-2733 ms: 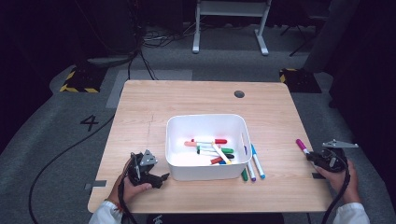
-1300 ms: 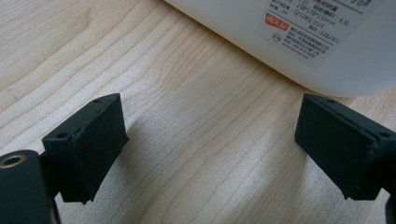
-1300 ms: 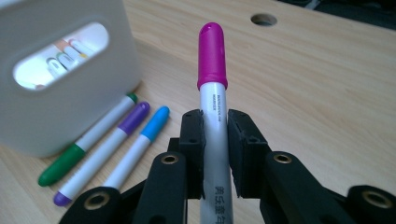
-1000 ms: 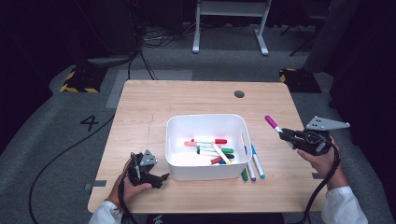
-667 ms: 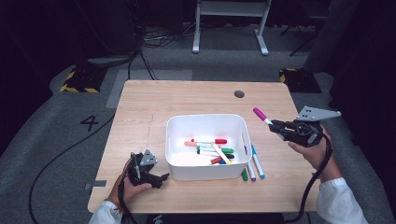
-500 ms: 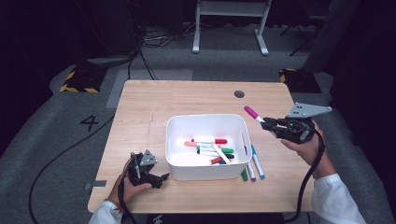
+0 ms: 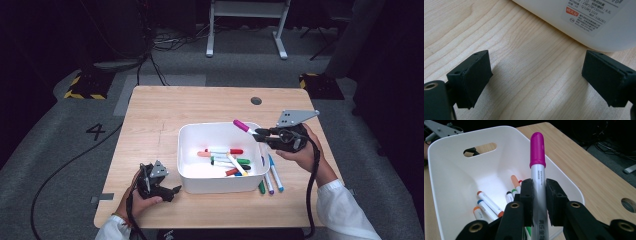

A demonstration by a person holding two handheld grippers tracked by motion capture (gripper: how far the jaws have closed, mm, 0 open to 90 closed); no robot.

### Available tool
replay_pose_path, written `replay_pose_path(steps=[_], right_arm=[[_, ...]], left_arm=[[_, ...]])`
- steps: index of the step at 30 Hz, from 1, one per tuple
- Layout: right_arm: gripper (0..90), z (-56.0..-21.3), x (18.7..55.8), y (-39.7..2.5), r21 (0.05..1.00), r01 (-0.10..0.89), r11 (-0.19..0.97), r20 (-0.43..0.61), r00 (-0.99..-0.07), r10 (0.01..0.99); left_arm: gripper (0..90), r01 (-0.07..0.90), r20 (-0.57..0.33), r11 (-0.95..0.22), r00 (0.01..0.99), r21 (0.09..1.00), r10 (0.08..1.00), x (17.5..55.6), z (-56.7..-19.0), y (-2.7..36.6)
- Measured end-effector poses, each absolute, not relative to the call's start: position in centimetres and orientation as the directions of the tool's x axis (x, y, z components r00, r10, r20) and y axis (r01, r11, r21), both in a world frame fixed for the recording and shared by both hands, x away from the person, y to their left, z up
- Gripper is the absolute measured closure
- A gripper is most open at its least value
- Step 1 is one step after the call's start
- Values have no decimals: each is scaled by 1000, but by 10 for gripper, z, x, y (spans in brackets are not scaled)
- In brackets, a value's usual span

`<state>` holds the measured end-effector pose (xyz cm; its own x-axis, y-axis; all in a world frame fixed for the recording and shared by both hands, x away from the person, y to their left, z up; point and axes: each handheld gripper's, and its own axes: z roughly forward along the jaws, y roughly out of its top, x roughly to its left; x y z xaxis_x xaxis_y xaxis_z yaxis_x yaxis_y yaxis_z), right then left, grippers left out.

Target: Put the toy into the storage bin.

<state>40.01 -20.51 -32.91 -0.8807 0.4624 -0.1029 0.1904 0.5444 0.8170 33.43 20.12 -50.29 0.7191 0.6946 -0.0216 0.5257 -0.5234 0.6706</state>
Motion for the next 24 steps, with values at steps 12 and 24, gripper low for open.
replay_pose_path(steps=[12, 24], right_arm=[[771, -345, 402, -167, 769, 151, 621, -98, -933, 347], [771, -362, 399, -143, 692, 101, 715, -91, -970, 225]], left_arm=[[90, 526, -23, -523, 719, 671, 695, 334, -503, 201], [91, 526, -22, -523, 719, 671, 695, 334, -503, 201]])
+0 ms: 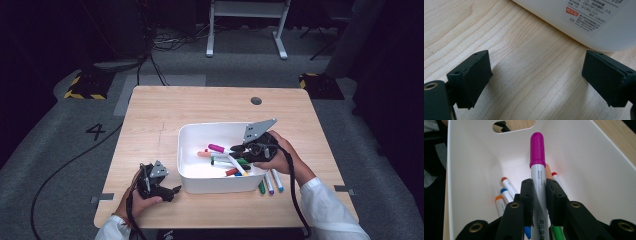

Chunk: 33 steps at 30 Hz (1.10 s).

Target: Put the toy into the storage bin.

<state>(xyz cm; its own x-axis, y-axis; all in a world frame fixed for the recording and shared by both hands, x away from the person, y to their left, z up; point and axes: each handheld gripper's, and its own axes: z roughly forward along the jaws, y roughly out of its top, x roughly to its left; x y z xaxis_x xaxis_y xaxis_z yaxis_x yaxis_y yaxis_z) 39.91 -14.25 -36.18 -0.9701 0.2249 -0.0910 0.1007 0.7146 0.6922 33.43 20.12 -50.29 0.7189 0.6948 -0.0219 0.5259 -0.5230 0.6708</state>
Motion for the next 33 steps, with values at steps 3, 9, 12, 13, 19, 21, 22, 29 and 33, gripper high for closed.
replay_pose_path(steps=[3, 9, 12, 13, 19, 21, 22, 29, 33], right_arm=[[771, -363, 397, -140, 677, 86, 731, -88, -977, 196], [771, -365, 392, -138, 650, 64, 757, -61, -989, 135], [770, -366, 387, -137, 637, 49, 769, -57, -992, 111], [770, -366, 386, -138, 637, 42, 769, -58, -993, 102], [770, -367, 380, -141, 629, 34, 777, -44, -996, 79], [769, -367, 379, -142, 627, 40, 778, -40, -996, 83], [769, -367, 379, -142, 629, 37, 777, -39, -996, 79], [680, -366, 379, -144, 656, 38, 754, -62, -993, 103], [650, -363, 380, -149, 677, 50, 734, -80, -987, 142]], left_arm=[[91, 526, -21, -523, 719, 671, 695, 334, -503, 201], [91, 526, -22, -523, 719, 671, 695, 334, -503, 201], [91, 526, -22, -523, 719, 671, 695, 334, -503, 201], [91, 526, -22, -523, 719, 671, 695, 334, -503, 201], [91, 526, -22, -523, 719, 671, 695, 334, -503, 201], [91, 526, -21, -523, 719, 671, 695, 334, -503, 201], [91, 526, -22, -523, 719, 671, 695, 334, -503, 201], [91, 526, -22, -523, 719, 671, 695, 334, -503, 201], [91, 526, -22, -523, 718, 671, 695, 334, -503, 201]])
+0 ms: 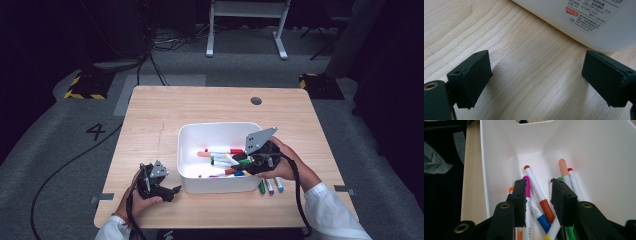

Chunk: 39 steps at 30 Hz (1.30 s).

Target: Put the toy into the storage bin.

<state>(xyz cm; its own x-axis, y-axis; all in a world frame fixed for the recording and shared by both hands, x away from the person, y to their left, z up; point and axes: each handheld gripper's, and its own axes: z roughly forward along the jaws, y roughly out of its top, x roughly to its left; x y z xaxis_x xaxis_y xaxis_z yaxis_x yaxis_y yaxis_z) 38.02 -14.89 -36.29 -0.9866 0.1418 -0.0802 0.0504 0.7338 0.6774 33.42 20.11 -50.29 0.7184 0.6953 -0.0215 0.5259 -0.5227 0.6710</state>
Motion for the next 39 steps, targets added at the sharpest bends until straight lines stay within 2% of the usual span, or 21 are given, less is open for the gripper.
replay_pose_path(steps=[9, 16, 24, 30, 39], right_arm=[[537, -350, 381, -174, 748, 114, 654, -107, -951, 289], [448, -336, 375, -199, 786, 125, 605, -142, -916, 374], [426, -330, 369, -231, 810, 156, 566, -156, -872, 463], [422, -342, 364, -257, 811, 204, 548, -153, -830, 536], [418, -386, 367, -283, 778, 297, 553, -129, -787, 604]], left_arm=[[91, 527, -21, -521, 717, 671, 697, 334, -503, 201], [91, 528, -22, -520, 716, 671, 698, 334, -503, 201], [91, 526, -20, -522, 717, 672, 697, 334, -503, 201], [91, 528, -21, -519, 715, 672, 699, 334, -503, 201], [91, 525, -21, -523, 719, 671, 695, 334, -503, 201]])
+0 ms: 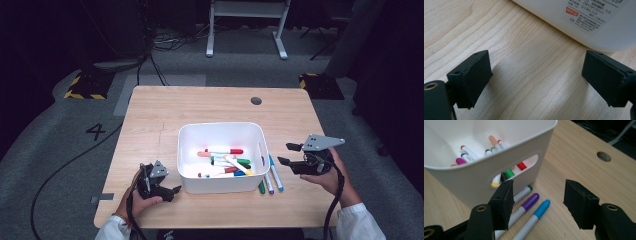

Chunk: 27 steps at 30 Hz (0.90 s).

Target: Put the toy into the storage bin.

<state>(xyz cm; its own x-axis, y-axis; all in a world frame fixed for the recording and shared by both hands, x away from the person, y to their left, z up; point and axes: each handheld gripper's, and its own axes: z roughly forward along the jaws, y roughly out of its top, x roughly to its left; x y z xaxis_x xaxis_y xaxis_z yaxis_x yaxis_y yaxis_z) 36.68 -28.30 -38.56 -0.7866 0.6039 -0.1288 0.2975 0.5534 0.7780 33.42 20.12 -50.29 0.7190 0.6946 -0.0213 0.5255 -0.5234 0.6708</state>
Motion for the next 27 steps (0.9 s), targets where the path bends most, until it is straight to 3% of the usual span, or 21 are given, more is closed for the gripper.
replay_pose_path(steps=[14, 27], right_arm=[[421, -452, 395, -273, 709, 441, 551, -50, -748, 662], [451, -475, 410, -276, 683, 516, 516, -14, -698, 716]], left_arm=[[91, 527, -21, -522, 717, 671, 696, 334, -503, 201], [91, 529, -23, -520, 715, 670, 698, 334, -503, 201]])
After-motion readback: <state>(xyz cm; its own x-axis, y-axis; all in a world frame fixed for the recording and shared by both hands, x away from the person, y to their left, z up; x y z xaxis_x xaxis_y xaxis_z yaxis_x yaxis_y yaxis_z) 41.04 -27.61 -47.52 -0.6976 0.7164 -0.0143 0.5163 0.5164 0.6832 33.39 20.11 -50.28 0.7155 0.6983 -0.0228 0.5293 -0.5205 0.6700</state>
